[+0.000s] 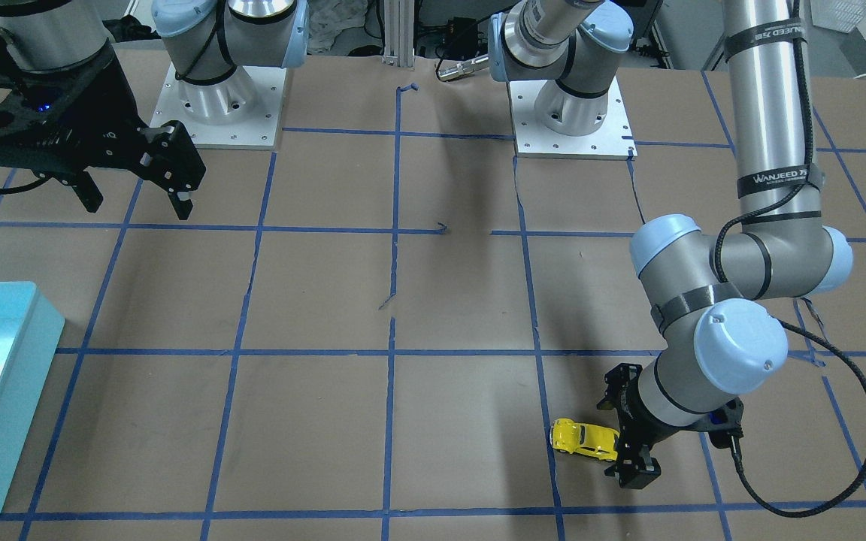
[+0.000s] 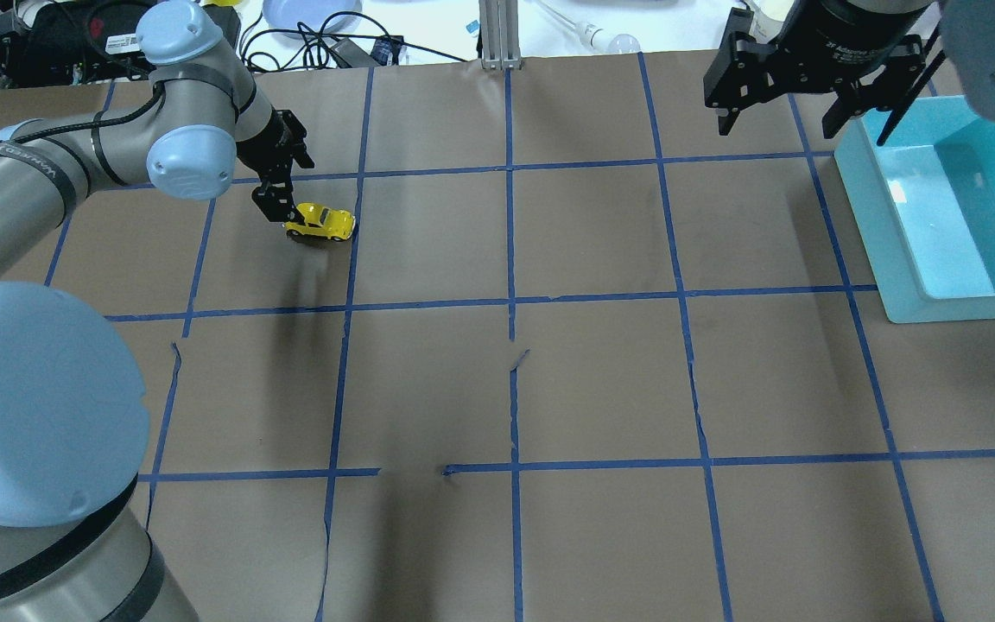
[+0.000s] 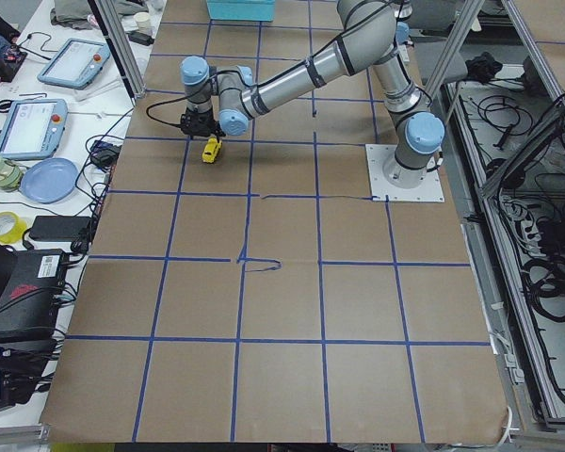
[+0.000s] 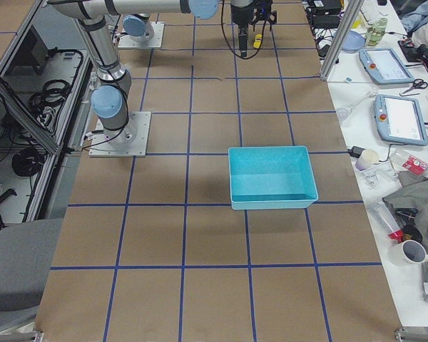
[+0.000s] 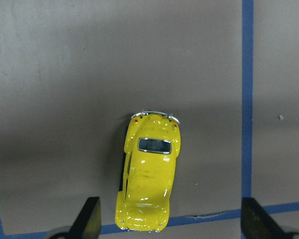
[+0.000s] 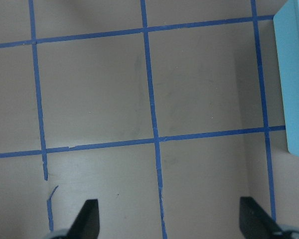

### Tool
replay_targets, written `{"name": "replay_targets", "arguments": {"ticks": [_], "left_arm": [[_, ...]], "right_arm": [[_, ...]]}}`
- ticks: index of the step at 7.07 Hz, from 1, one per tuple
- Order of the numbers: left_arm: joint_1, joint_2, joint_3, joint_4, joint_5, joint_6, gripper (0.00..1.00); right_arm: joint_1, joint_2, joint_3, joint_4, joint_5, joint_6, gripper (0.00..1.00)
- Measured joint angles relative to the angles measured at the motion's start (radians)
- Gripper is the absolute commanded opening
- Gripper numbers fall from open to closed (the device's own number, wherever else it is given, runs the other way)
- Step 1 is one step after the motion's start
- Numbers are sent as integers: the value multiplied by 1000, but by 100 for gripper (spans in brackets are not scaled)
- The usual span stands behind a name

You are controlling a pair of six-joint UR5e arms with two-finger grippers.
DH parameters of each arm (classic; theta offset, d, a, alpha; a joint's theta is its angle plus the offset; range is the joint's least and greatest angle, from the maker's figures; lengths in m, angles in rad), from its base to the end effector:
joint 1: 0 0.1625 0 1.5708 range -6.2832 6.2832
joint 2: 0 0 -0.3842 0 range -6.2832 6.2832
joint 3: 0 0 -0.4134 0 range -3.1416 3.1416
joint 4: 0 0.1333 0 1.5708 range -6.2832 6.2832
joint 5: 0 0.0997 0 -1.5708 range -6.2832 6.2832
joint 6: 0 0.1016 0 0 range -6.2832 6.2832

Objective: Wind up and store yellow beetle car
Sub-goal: 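Lower the left gripper and close it on the yellow car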

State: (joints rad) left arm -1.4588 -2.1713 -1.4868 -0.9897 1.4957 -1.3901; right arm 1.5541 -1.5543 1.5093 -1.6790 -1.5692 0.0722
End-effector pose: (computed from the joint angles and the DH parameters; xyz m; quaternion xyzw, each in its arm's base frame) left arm -0.0638 -0.6941 0.1807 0.6807 -0.7309 0.0035 0.0494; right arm 0.1245 -0.5355 0.4800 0.0442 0.9961 -0.0765 0.0029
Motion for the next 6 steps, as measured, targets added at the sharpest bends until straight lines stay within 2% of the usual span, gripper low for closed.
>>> {"name": "replay_targets", "arguments": {"ticks": [6], "left_arm": [[-1,-41,-22,0,-10,0,100]], "right_arm": [[2,-7,0,72,3,-81,100]]}}
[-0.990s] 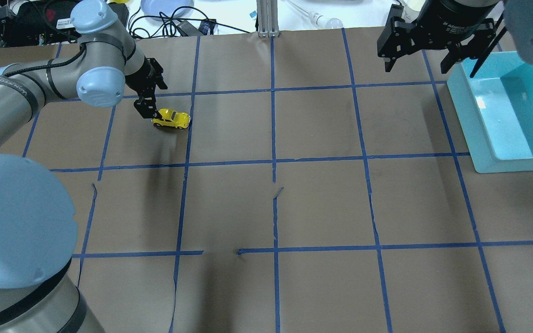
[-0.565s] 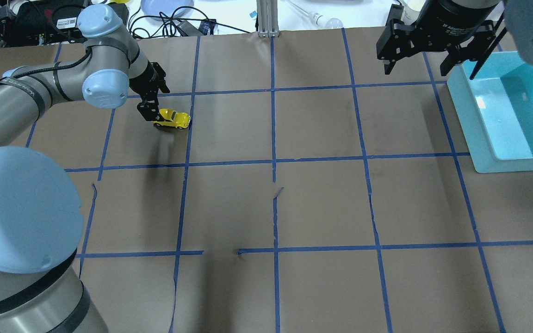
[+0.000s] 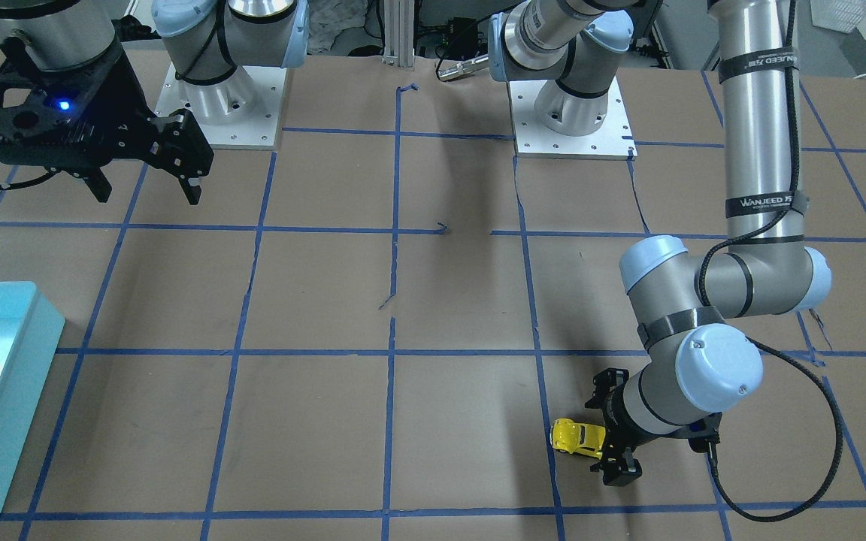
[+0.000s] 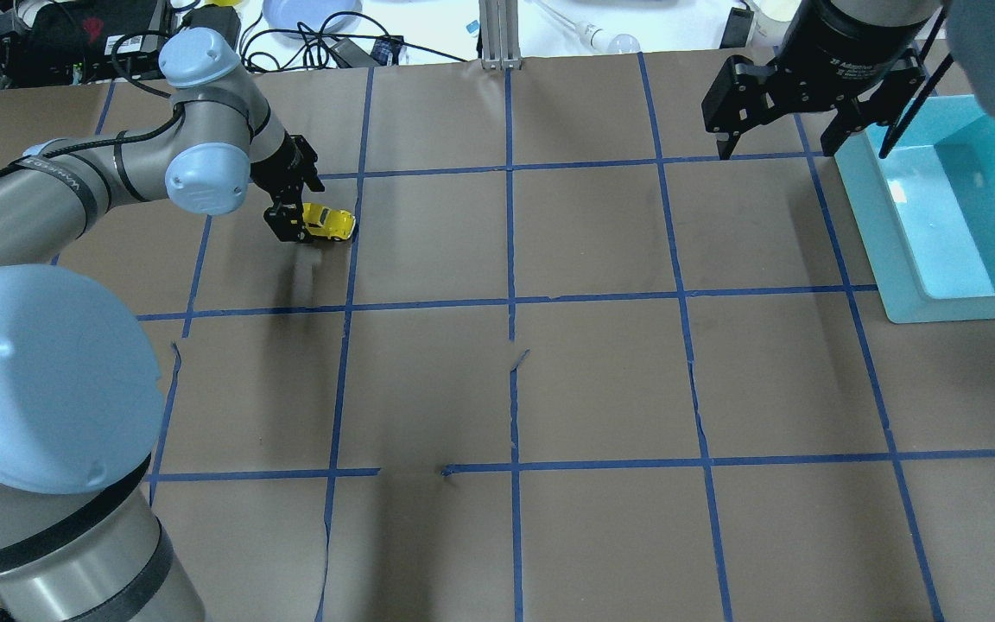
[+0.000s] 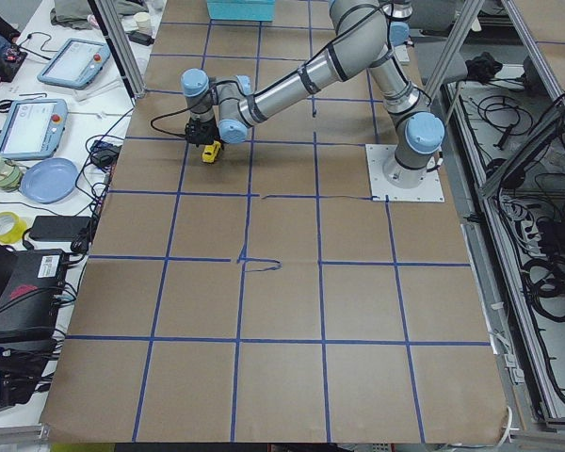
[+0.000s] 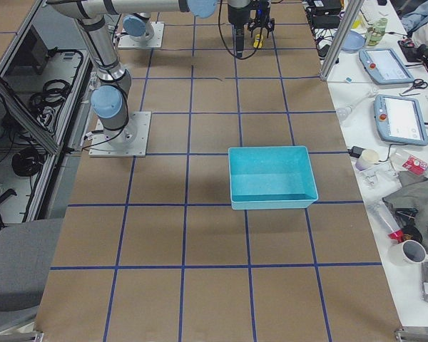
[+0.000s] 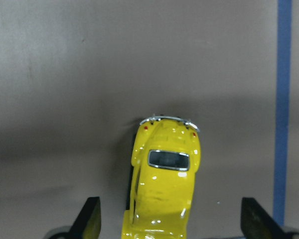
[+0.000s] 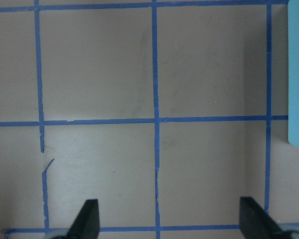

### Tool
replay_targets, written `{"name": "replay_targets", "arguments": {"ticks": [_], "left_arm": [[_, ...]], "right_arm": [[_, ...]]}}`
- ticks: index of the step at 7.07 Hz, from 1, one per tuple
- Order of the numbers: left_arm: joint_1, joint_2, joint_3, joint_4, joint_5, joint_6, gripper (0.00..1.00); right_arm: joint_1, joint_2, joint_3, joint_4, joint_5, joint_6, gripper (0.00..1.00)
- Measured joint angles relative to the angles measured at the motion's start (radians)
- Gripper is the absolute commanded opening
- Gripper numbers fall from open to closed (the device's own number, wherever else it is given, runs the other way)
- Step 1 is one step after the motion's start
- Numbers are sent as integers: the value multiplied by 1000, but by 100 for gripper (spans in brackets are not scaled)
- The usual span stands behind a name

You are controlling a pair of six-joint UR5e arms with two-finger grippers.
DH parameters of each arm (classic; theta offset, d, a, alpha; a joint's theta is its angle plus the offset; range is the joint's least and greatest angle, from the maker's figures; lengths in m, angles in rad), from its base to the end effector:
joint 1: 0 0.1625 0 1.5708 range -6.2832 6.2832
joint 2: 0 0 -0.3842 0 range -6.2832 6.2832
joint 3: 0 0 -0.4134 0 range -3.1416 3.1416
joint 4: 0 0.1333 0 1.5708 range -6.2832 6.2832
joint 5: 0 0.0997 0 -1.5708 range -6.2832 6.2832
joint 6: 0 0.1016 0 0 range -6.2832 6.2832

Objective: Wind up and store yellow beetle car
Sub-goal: 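Lower the left gripper and close it on the yellow car, then push the held car along the table away from the left arm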

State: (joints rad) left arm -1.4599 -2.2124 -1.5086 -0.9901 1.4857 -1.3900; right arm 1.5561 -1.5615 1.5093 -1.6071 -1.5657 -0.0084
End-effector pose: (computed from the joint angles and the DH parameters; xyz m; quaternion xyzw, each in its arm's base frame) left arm -0.0663 -0.6873 0.1428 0.6813 -0.7307 -0.0249 0.0345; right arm 0.1261 -0.5266 0.4759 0.0030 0.9990 -0.0443 0.0020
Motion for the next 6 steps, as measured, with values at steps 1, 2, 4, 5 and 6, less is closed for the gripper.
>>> {"name": "replay_targets", "arguments": {"ticks": [1,2,4,5,6], "left_arm": [[0,-3,-4,0,-11,2,50],[0,-5,-6,1,-16,7,16],[0,-2,-7,-1,-15,12,0],[0,3,-4,-4,-16,11,0],[0,11,1,-9,-16,8,0]], "right_arm": [[0,0,0,1,0,-11,100],[0,0,0,1,0,-17,100],[1,0,0,1,0,-20,100],[0,0,0,1,0,-21,100],[0,0,0,0,0,-21,100]]}}
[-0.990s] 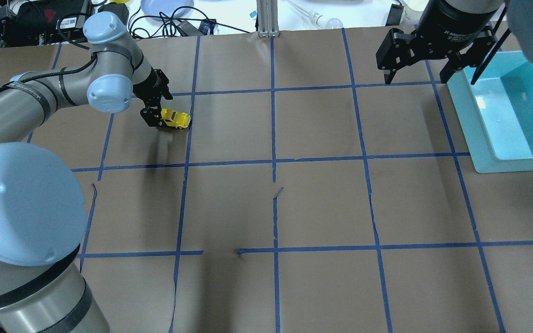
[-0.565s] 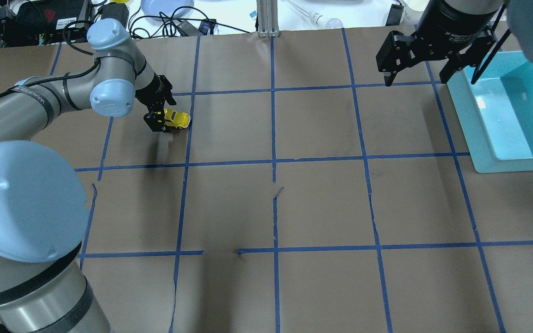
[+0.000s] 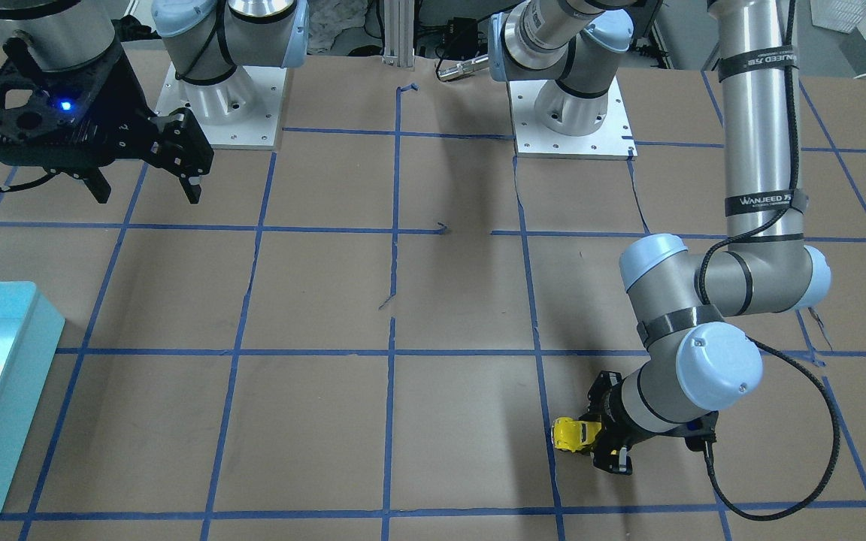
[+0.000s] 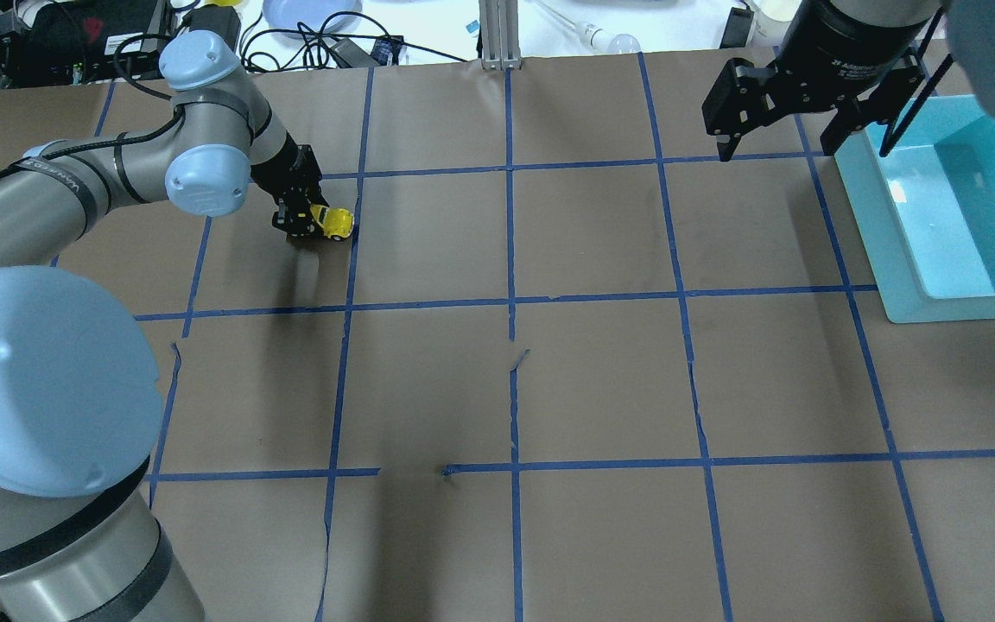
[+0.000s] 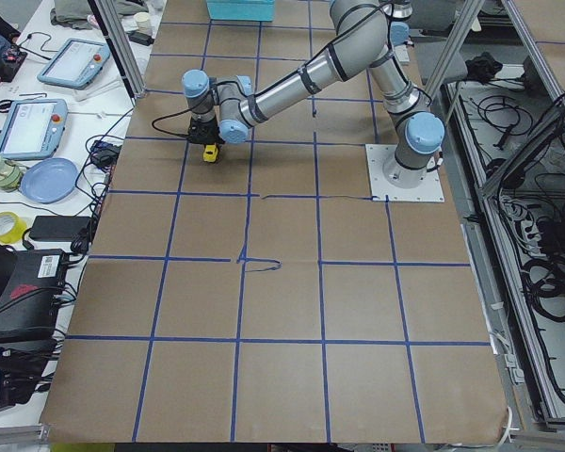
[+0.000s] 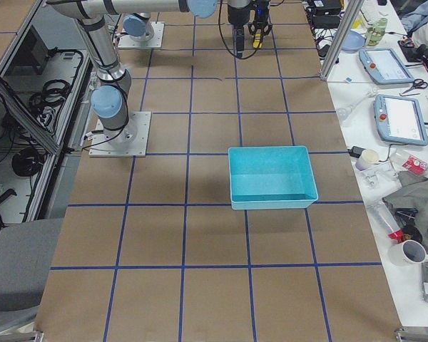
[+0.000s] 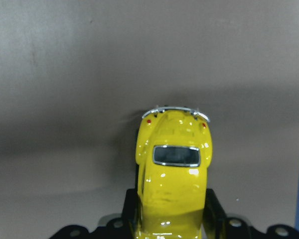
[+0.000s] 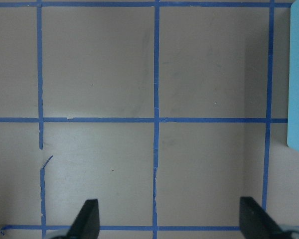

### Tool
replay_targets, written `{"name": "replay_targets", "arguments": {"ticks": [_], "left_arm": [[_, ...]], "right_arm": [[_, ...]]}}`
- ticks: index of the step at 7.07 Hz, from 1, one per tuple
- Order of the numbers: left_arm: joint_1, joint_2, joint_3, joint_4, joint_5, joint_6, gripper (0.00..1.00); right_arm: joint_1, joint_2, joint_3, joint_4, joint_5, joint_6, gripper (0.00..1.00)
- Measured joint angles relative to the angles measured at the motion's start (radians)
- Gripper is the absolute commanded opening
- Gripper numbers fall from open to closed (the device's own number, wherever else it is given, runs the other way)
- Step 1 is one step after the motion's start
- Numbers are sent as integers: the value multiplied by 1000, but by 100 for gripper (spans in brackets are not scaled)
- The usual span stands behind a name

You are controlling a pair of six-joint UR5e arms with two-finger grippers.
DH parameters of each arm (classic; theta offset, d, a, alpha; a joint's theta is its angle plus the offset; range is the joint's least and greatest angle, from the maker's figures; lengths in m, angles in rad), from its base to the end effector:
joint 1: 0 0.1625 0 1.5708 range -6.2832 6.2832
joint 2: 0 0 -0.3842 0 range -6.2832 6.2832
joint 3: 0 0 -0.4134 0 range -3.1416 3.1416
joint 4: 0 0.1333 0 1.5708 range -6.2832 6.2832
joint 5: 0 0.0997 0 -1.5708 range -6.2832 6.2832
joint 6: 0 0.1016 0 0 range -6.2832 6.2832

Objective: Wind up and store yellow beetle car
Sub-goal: 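Push the held car along the table away from the left arm, then drag the held car back along the table toward the left arm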

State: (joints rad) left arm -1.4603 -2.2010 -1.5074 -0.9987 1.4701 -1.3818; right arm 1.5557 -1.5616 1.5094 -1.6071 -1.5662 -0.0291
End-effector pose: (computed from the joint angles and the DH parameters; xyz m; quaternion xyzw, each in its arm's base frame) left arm -0.0682 -0.6871 0.1504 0.6779 -0.7335 -0.0278 0.0421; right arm 0.1258 -0.5266 0.4759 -0.0071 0.9990 -0.0443 0.0013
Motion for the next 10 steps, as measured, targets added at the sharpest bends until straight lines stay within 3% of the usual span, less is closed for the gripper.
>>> {"name": "replay_targets", "arguments": {"ticks": [6,10], "left_arm": [[-78,20,-3,-4,-186,-221,0],[-76,-3,-8,-4,-186,-207,0]], "right_arm": [[0,-1,0,0,-1,1,100],[-1,-4,0,0,-3,2,100]]}}
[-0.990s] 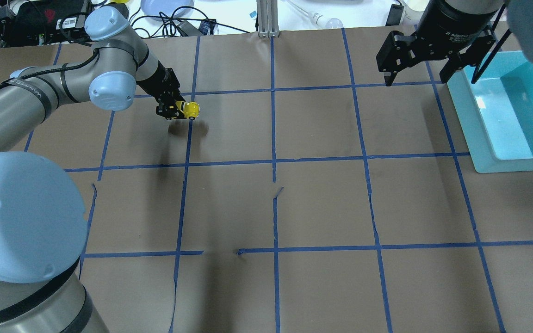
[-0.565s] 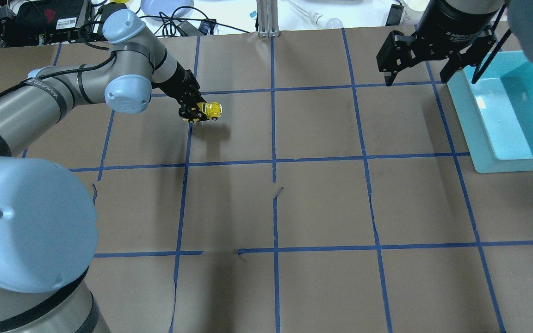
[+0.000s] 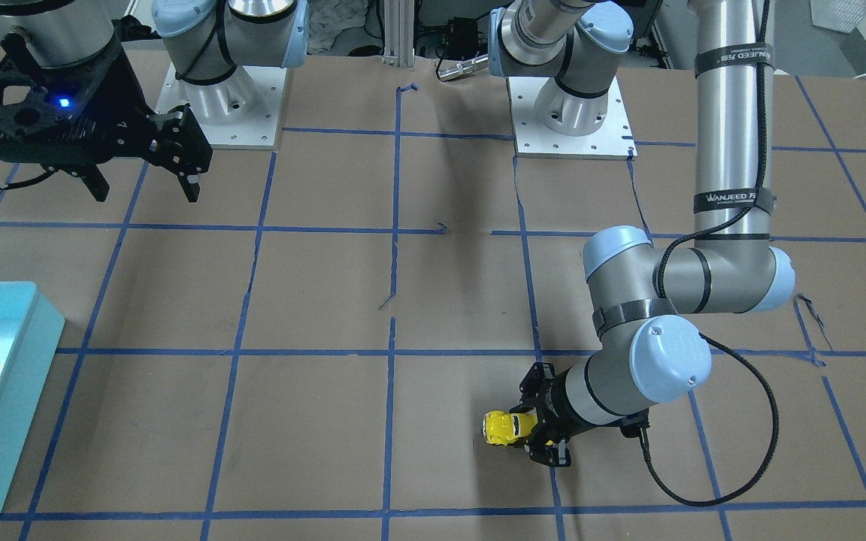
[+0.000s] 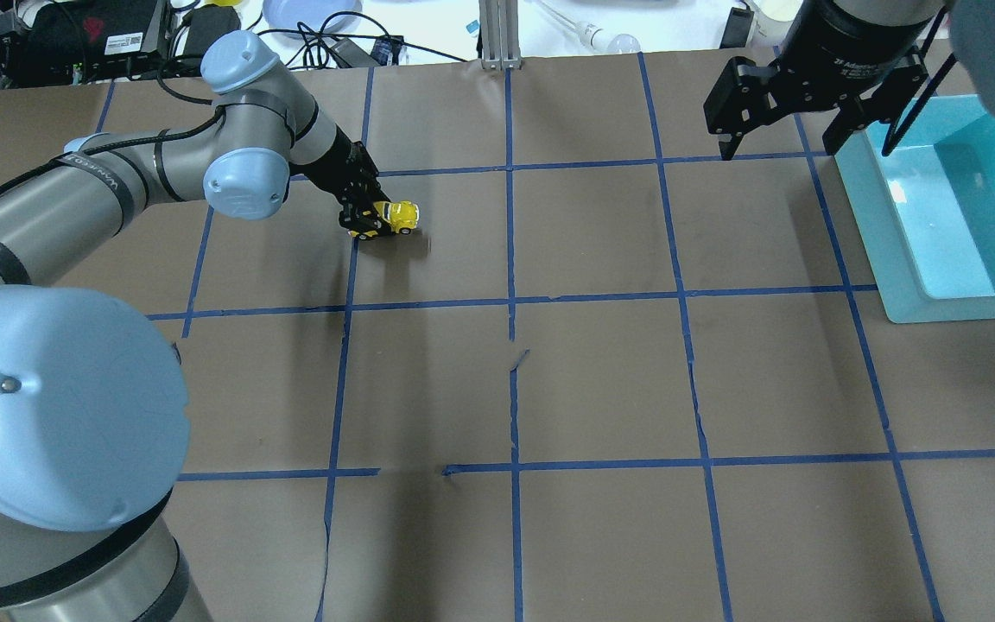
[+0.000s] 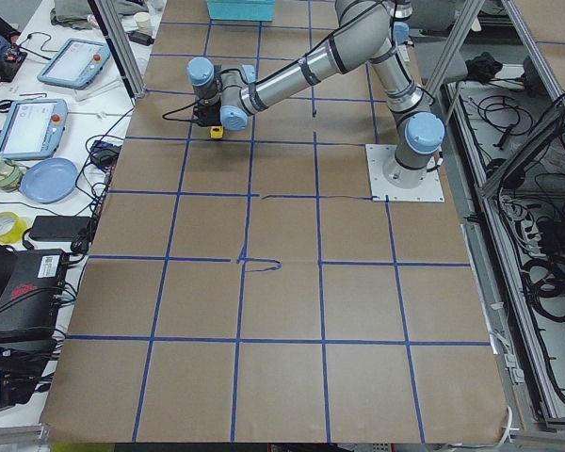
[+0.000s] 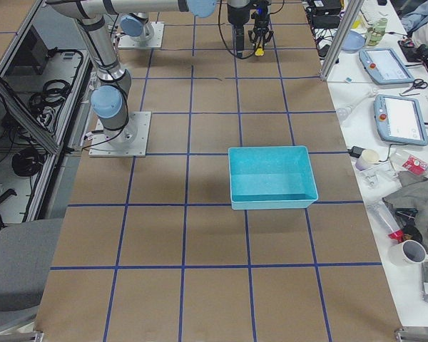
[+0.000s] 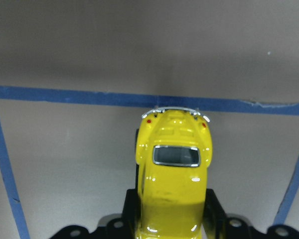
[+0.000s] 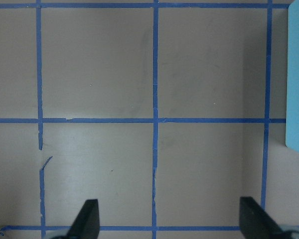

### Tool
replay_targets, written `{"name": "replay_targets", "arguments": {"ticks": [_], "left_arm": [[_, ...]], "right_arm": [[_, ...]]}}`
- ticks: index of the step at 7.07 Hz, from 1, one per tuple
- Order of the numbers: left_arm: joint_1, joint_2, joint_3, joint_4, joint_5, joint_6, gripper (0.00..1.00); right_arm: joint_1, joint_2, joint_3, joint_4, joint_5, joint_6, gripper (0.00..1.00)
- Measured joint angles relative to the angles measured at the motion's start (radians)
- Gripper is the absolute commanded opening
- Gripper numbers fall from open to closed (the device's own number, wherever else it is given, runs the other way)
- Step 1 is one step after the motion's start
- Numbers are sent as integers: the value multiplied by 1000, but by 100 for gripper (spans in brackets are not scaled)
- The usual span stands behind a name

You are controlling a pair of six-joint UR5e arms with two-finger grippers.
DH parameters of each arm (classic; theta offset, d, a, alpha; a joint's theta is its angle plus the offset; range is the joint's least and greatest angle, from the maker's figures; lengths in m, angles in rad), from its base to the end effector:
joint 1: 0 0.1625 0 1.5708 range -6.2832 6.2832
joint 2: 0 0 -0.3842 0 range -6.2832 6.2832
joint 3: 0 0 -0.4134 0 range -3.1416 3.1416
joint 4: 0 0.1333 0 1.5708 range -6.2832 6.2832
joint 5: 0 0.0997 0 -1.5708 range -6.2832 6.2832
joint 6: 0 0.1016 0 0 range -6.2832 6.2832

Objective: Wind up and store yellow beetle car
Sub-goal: 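Drag the held car back along the table toward the left arm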

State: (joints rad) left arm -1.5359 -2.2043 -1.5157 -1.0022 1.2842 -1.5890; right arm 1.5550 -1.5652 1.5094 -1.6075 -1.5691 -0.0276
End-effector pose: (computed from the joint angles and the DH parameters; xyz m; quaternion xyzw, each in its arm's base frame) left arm -0.1385 -0.6776 0.1477 0.7187 -0.6805 -0.1036 0.0984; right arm 0.1252 -0.5256 0.4778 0.0059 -0.9989 0.0462 0.0002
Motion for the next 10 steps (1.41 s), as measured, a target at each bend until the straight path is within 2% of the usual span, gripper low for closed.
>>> {"name": "replay_targets", "arguments": {"ticks": [5,10], "left_arm": [[30,-16,1,0,54,57,0],[130,-9,-7,-2,117,173,0]], "right_arm": [[-1,-1,0,0,-2,0,100],[-1,-1,0,0,-2,1,100]]}}
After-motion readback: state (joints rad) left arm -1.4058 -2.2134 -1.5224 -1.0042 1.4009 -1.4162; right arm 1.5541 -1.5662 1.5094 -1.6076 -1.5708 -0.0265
